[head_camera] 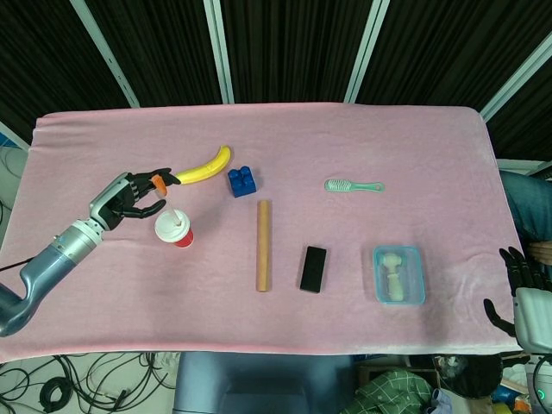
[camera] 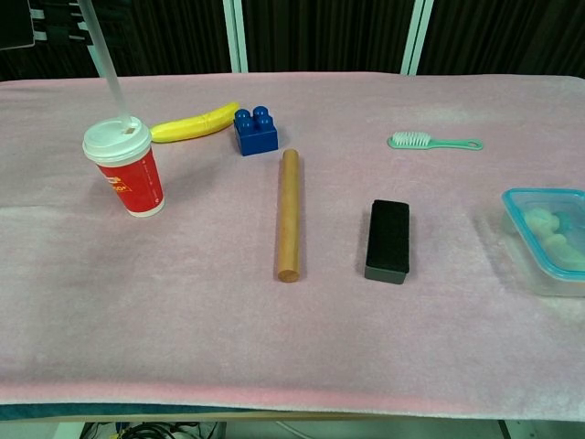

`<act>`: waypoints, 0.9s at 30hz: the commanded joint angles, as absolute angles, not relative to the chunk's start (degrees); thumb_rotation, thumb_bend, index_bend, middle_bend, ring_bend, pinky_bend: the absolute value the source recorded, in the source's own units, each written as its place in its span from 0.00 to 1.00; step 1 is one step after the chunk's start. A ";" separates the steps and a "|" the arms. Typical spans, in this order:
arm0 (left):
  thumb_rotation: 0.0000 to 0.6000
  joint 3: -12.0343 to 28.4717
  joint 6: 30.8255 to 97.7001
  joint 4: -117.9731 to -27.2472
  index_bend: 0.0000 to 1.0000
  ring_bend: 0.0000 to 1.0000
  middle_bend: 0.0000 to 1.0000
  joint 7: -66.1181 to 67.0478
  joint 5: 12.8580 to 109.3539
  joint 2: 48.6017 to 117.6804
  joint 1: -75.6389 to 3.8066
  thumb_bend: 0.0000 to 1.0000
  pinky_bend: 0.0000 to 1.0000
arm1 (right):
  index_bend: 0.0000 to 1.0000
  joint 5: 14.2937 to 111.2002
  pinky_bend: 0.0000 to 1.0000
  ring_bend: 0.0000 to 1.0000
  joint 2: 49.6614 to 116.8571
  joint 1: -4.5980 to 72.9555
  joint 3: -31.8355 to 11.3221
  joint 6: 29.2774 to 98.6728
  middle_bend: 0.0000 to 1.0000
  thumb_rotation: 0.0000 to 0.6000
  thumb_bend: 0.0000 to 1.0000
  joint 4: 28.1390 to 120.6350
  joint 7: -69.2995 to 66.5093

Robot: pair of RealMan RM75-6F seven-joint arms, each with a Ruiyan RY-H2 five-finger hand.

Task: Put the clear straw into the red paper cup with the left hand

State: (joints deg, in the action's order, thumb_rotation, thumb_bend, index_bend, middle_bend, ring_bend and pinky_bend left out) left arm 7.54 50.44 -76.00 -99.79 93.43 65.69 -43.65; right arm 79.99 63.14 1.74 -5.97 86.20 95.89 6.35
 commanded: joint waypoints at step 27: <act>1.00 2.37 53.14 -71.97 0.68 0.04 0.31 -103.61 93.44 67.76 -45.27 0.39 0.14 | 0.06 79.82 0.20 0.16 63.15 1.71 -6.03 86.21 0.04 1.00 0.26 95.98 6.35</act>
